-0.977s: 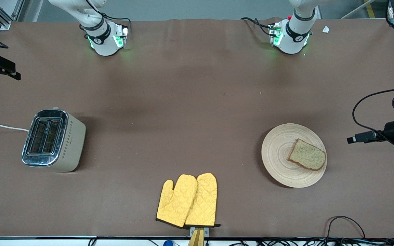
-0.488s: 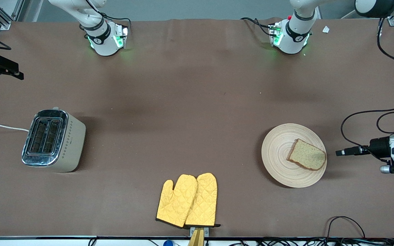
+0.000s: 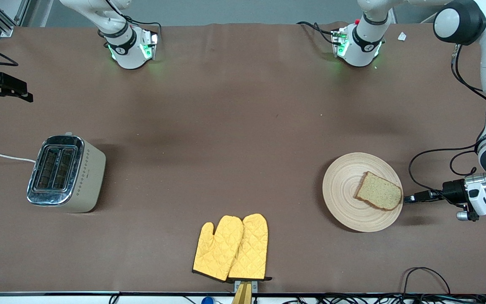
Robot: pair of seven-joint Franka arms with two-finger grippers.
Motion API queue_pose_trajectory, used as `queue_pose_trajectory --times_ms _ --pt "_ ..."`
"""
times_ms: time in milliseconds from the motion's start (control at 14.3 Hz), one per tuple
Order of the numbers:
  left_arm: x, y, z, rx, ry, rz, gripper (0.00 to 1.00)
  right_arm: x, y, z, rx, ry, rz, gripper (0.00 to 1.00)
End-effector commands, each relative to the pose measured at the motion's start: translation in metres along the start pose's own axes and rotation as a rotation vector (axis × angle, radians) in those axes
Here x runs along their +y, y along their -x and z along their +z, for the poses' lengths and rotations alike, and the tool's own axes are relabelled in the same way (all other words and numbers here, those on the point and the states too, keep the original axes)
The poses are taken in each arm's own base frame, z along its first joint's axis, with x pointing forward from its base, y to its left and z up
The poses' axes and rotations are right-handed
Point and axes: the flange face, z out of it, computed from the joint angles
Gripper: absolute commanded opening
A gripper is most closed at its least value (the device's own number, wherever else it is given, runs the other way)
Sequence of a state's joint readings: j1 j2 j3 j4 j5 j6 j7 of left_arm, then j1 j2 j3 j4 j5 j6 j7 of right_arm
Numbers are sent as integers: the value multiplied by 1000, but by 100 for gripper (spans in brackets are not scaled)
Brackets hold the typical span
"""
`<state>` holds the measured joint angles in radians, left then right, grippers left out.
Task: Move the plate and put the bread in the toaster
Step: 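Reach the left gripper down and grasp the wooden plate's rim, then slide the plate toward the toaster with the left gripper while the right gripper approaches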
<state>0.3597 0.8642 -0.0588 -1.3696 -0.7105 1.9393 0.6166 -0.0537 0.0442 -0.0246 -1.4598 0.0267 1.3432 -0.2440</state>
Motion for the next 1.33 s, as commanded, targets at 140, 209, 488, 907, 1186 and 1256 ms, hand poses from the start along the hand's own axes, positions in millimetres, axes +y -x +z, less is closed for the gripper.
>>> queue_pose_trajectory --times_ms 140,209,488,907,1186,1256 --pt "-15 -7 6 47 66 5 42 -2 2 0 10 -29 12 100" --pt "-15 -7 8 47 69 4 40 -2 2 -1 13 -28 12 100" --pt "-14 -7 19 42 92 -3 36 -2 3 -2 14 -28 12 100" --pt "-19 -2 29 28 109 20 26 -2 3 -1 10 -29 12 100" --pt "-17 -2 29 22 115 29 7 -5 1 -1 14 -27 6 100" --pt "-14 -1 29 11 131 32 4 -6 1 -1 14 -26 4 100"
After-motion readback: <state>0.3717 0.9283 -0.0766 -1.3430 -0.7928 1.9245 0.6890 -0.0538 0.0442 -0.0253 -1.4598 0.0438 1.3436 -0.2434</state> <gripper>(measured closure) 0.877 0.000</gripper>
